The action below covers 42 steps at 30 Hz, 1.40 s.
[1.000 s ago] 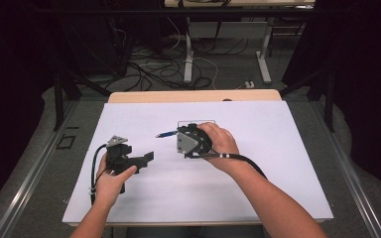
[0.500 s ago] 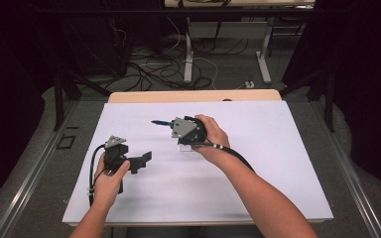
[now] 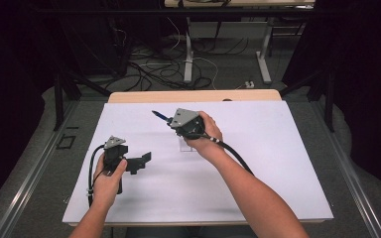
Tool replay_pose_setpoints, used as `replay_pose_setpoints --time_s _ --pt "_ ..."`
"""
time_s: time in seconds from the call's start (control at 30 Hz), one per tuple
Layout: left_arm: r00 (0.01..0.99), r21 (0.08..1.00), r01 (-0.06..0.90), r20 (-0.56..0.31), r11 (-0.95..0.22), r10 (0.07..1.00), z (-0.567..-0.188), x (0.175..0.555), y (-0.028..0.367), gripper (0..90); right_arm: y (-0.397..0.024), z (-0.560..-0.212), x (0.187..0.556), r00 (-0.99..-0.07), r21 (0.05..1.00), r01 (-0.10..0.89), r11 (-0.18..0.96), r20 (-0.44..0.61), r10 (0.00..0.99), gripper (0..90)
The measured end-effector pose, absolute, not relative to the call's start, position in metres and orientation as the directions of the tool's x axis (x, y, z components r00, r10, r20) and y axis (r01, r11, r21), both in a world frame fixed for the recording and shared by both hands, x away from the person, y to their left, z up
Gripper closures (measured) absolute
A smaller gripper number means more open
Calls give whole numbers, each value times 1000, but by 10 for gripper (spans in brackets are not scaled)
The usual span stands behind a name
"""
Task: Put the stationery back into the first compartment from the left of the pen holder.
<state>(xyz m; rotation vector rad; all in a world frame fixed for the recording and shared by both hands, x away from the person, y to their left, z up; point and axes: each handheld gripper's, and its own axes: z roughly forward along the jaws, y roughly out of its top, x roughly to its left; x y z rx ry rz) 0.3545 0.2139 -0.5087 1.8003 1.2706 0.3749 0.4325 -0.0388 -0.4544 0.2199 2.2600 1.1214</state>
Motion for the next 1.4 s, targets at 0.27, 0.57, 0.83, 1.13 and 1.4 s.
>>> replay_pose_setpoints --time_s 0.27,0.57,0.83,1.13,1.4 --pt "438 786 610 -224 -105 870 -510 355 212 1 -41 -463 435 -808 785 -65 615 -404 429 791" --pt "440 784 612 -228 -105 868 -511 355 211 1 -49 -471 440 -810 807 24 590 -330 485 789" --pt "441 780 617 -232 -105 867 -512 355 211 1 -53 -473 444 -801 826 82 557 -278 530 720" --pt "443 780 616 -230 -108 866 -512 355 210 1 -64 -467 438 -759 848 108 518 -267 594 459" --pt "441 779 617 -228 -109 868 -512 355 210 1 -80 -461 430 -715 880 203 430 -167 679 227"
